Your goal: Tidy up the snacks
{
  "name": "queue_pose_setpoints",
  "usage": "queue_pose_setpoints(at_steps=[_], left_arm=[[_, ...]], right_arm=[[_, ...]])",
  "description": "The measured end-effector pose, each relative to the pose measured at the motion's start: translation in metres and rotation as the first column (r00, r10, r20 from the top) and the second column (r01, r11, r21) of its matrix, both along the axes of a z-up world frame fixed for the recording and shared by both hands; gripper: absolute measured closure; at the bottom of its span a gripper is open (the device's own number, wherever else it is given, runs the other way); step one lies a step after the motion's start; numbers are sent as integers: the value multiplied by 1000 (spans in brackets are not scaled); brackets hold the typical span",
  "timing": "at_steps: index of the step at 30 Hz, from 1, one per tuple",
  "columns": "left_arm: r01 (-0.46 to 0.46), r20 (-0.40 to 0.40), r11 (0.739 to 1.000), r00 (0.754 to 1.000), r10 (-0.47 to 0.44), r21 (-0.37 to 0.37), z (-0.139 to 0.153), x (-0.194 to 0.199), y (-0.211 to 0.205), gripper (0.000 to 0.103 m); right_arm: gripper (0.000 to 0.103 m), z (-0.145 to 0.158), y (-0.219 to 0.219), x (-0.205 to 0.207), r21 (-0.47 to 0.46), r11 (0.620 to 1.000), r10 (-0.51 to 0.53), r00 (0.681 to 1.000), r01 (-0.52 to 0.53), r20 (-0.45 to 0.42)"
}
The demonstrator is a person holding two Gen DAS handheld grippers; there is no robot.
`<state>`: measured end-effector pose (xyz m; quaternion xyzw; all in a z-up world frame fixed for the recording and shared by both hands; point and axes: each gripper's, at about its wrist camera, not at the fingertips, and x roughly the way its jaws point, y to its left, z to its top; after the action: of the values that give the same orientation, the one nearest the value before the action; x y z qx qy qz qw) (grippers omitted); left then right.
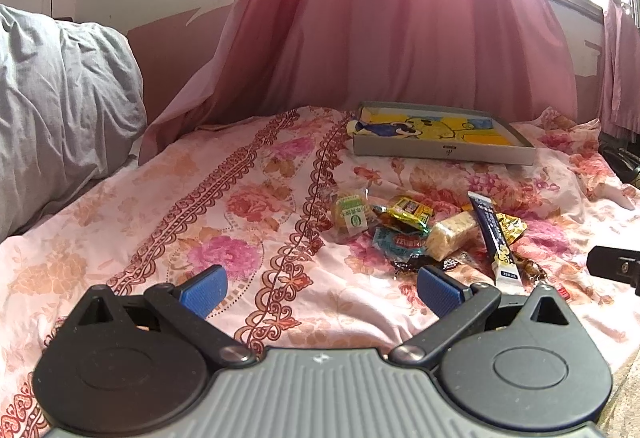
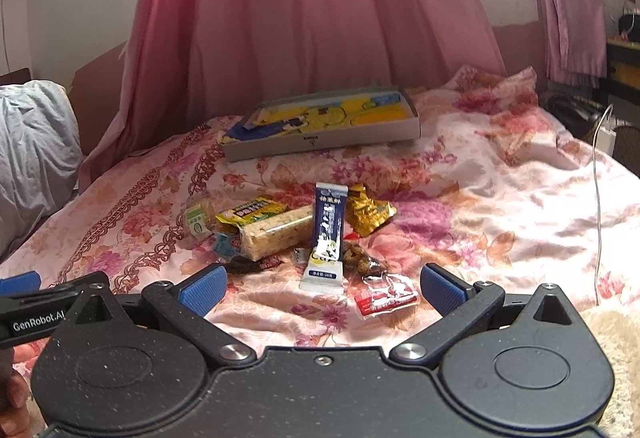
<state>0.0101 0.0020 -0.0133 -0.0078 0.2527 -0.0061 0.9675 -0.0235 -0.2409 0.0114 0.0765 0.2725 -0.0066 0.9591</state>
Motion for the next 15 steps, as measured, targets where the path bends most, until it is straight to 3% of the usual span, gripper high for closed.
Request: queue_pose_setpoints(at_steps=[10,15], left_arm=[[16,-7,1000,1000,-16,21,-1,30,-8,0],[46,7,999,999,-46,11,2,52,-14,0]], right_arm=[[1,-3,-8,23,65,998,-8,997,13,-72],[1,-6,-15,37,107,994,11,999,-6,-49]])
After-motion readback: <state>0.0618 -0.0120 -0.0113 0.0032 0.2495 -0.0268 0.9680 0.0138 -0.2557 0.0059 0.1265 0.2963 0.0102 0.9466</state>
